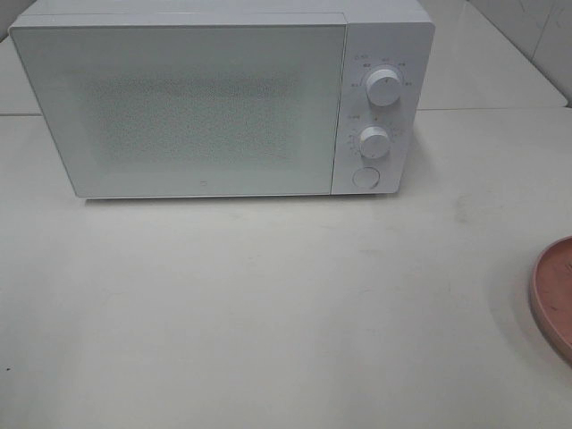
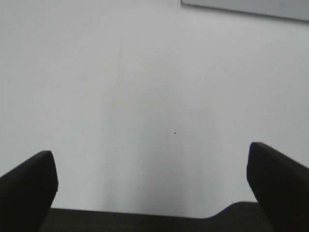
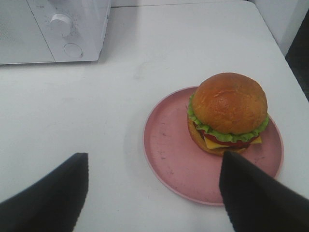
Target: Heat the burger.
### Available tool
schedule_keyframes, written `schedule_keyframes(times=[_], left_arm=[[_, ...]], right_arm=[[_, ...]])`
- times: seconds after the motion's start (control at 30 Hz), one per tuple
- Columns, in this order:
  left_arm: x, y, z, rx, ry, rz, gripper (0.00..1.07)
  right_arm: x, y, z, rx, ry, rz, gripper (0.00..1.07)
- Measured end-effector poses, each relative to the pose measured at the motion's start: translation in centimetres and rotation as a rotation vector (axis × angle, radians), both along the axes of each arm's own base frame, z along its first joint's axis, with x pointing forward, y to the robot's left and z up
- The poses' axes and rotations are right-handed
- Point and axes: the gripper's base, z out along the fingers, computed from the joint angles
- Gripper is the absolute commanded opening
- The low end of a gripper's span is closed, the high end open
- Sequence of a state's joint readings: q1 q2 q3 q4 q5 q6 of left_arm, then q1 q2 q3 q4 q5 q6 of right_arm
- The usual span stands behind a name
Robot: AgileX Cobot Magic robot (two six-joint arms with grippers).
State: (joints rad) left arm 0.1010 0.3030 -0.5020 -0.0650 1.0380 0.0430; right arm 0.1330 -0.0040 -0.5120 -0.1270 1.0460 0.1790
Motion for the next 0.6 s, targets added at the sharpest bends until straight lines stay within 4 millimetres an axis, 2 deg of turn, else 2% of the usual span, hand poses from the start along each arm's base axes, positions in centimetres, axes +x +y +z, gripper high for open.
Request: schedule_keyframes(times=[0.13, 0.33, 0.6], left_arm=[[-2.3, -0.2, 0.4, 0.015, -0.148, 0.000, 1.00], [-4.6, -0.5, 0.5, 0.025, -0.297, -0.003, 1.00], [-4.7, -0.6, 0.5, 0.019, -0.304, -0.006, 1.00]], right_arm=[[0.0, 0.0, 0.0, 0.000, 0.000, 0.000, 0.74], [0.0, 0.0, 0.0, 0.000, 0.000, 0.000, 0.74], [0.0, 0.0, 0.0, 0.000, 0.000, 0.000, 0.74]])
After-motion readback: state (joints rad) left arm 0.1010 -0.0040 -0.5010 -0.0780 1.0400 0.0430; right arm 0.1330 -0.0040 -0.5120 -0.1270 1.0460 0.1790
